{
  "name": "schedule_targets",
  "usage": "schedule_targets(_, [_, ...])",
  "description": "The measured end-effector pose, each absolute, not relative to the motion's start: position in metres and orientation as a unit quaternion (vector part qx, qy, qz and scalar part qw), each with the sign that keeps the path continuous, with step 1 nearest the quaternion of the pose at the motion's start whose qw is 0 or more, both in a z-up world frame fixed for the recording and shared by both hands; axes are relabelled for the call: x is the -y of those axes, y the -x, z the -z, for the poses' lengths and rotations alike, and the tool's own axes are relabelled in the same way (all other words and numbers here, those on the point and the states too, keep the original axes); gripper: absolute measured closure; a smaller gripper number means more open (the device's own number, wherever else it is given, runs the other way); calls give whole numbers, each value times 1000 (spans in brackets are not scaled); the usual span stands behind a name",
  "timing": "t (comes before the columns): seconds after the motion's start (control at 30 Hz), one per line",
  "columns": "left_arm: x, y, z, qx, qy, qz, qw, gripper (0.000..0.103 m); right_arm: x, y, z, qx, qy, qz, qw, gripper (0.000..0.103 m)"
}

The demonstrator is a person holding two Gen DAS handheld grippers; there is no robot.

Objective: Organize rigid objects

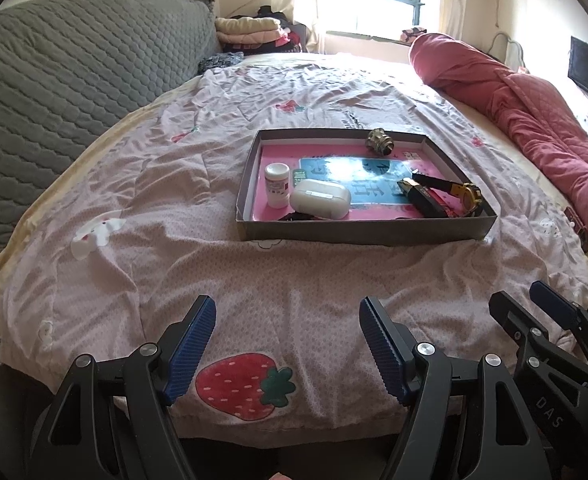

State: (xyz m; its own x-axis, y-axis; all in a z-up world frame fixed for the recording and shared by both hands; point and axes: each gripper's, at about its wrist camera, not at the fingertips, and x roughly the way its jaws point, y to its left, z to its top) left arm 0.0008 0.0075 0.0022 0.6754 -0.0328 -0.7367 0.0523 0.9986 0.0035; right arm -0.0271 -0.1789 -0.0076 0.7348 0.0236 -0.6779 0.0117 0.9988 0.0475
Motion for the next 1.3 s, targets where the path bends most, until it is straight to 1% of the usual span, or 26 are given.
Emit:
schedule_targets(0.67, [2, -16, 22, -421, -18, 27, 906, 27, 183, 9, 29, -379, -31, -12, 925, 47])
schedule_targets(1.3, [0, -30, 37, -433, -21, 12, 901, 27, 183, -2, 36, -381, -22, -18, 924, 47])
